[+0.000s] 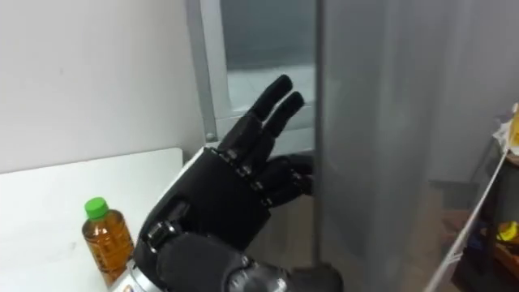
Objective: Put the bottle in the upper fridge
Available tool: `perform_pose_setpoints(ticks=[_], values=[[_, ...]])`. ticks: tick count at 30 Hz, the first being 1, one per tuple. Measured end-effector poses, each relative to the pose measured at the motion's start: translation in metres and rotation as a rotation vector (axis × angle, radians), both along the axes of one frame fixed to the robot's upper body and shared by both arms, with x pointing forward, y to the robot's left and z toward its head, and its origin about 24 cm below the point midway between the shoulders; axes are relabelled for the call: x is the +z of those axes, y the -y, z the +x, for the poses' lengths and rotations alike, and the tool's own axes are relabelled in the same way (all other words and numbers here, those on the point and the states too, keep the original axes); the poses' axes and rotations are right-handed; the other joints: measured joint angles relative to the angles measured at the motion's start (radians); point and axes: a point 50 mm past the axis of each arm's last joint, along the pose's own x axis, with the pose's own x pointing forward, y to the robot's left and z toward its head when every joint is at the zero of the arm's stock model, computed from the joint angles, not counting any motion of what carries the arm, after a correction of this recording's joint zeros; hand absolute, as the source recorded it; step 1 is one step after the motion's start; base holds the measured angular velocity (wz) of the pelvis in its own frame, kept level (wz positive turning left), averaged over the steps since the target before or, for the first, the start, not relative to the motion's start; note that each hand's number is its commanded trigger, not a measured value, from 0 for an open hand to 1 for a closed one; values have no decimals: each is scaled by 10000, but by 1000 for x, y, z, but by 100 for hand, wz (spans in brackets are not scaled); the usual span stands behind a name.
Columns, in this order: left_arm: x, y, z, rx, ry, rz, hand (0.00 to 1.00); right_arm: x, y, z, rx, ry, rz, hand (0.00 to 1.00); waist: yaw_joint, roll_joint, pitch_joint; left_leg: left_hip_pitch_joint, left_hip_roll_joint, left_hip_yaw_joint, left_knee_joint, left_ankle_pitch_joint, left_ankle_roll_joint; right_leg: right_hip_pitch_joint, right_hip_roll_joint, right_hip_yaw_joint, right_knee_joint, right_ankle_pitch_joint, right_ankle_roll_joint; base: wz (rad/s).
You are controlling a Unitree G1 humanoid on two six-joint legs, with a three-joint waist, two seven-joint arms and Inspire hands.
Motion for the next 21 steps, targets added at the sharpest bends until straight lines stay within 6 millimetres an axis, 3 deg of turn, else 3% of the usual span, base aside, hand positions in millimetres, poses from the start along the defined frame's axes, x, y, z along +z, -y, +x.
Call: perform_pose_setpoints(ticks=[4,7,12,21], values=[[-5,13,-8,-948,-60,348,0,1,2,5,-52,140,-69,0,-302,139,63,87,0,184,-80,0,-3,-36,14,130,-4,3,-2,-15],[-9,17,-10,-1518,-103,719,0,3,6,6,-249,259,-80,0,-534,388,93,195,0,383,-245,10,-20,-123,48,332,4,2,-2,-20],[-13,17,-11,-1780,-115,1015,0,3,7,8,-262,328,-24,0,-658,373,100,196,22,553,-246,30,-53,-326,115,573,-26,23,-40,-15],[-13,17,-12,-1901,-60,1076,0,3,7,8,-270,334,-12,0,-683,336,109,195,2,540,-243,30,-54,-302,107,588,-171,17,-36,-1]])
